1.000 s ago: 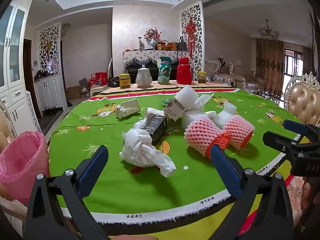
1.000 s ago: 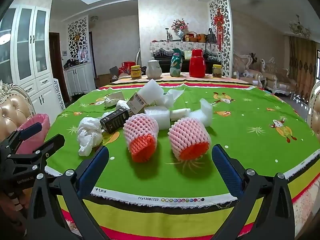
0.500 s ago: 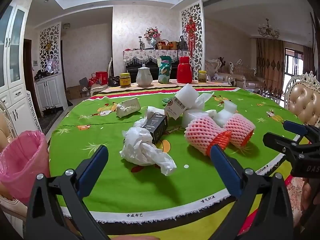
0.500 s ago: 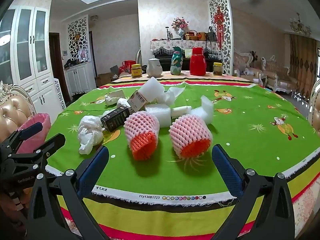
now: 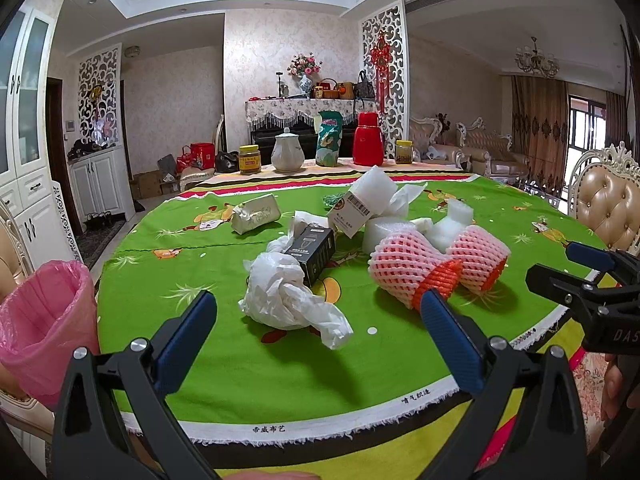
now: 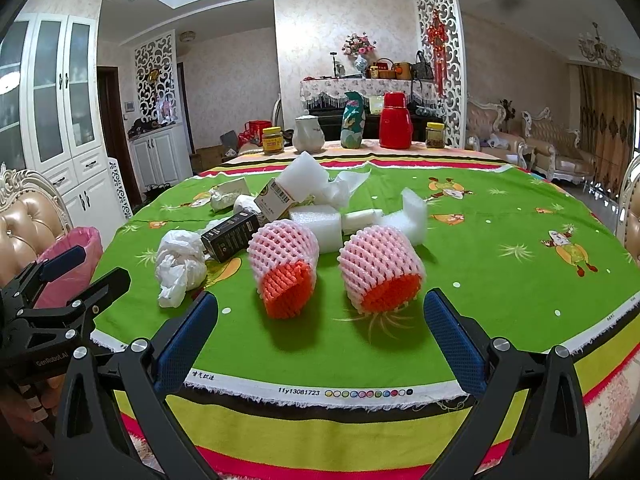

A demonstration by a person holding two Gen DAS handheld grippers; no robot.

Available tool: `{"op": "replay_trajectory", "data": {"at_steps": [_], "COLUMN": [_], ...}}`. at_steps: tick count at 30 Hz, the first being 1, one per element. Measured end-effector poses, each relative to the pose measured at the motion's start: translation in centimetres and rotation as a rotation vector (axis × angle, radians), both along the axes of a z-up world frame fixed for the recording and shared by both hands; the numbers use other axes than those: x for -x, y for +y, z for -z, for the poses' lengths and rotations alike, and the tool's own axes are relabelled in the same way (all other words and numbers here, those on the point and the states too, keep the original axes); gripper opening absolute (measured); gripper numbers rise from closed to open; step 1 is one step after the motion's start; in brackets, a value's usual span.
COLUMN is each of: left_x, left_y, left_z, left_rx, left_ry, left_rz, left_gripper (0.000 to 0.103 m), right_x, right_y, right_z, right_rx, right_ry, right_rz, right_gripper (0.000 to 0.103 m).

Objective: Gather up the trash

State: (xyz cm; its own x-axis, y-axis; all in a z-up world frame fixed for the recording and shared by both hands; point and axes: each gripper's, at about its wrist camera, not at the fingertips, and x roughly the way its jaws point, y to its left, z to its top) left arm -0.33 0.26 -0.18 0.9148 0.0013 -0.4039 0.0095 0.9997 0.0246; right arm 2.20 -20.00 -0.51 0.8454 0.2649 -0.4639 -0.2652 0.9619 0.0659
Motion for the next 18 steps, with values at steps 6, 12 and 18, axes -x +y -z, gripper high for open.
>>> {"op": "replay_trajectory", "data": {"at_steps": [6, 12, 18], "left_x": [-0.04, -0.03, -0.12], "left_y": [0.0, 0.02, -0.01], "left_z": [0.03, 0.07, 0.19], "left_rx": [0.0, 0.0, -0.003], "left_ry": [0.0, 0.001, 0.004], "left_rz": [0.002, 0.002, 0.005], "left_gripper": [0.099, 0.099, 0.099], "right_x": [0.0, -0.01, 0.02], "right_y": [-0.04, -0.06, 0.08], "right_z": [-0.02, -0.03, 0.12], "right_rx": [-0.003, -0.004, -0.004], "right_ry": [0.001, 0.002, 0.005], "right_rz": [-0.001, -0.001, -0.002], "right_gripper": [0.096, 0.096, 0.096]}}
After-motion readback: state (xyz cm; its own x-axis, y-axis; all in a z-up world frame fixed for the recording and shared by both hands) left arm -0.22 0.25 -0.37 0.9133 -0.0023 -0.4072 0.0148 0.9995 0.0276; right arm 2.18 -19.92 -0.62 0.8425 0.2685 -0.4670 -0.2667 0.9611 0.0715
